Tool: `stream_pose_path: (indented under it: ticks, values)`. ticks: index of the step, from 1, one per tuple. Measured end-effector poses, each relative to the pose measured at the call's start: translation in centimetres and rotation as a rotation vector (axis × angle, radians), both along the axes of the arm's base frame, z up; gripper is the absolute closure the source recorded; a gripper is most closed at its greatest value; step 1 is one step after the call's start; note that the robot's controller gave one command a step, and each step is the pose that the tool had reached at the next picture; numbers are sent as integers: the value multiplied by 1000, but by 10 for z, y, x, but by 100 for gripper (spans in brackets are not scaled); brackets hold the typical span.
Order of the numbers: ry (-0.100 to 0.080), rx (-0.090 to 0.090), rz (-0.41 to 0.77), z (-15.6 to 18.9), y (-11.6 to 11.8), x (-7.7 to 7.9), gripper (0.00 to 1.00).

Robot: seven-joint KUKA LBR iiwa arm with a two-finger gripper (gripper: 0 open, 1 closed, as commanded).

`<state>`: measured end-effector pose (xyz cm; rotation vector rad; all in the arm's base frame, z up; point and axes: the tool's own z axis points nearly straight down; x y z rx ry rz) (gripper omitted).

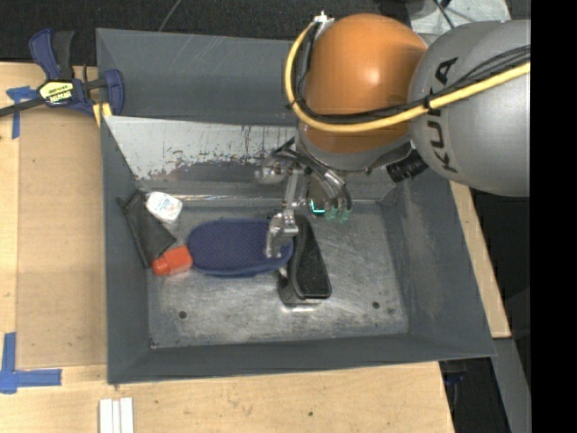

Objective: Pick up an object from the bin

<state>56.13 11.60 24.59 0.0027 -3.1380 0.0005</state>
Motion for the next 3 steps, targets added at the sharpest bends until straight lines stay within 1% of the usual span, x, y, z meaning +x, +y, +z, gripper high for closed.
stream_pose_path:
  ticks: [1, 2, 3]
  values:
    - [-8, 2, 258, -173, -4, 34, 0]
    - [-13, 3, 257, -171, -4, 35, 100]
    - [-16, 1, 173, -42, -9, 44, 100]
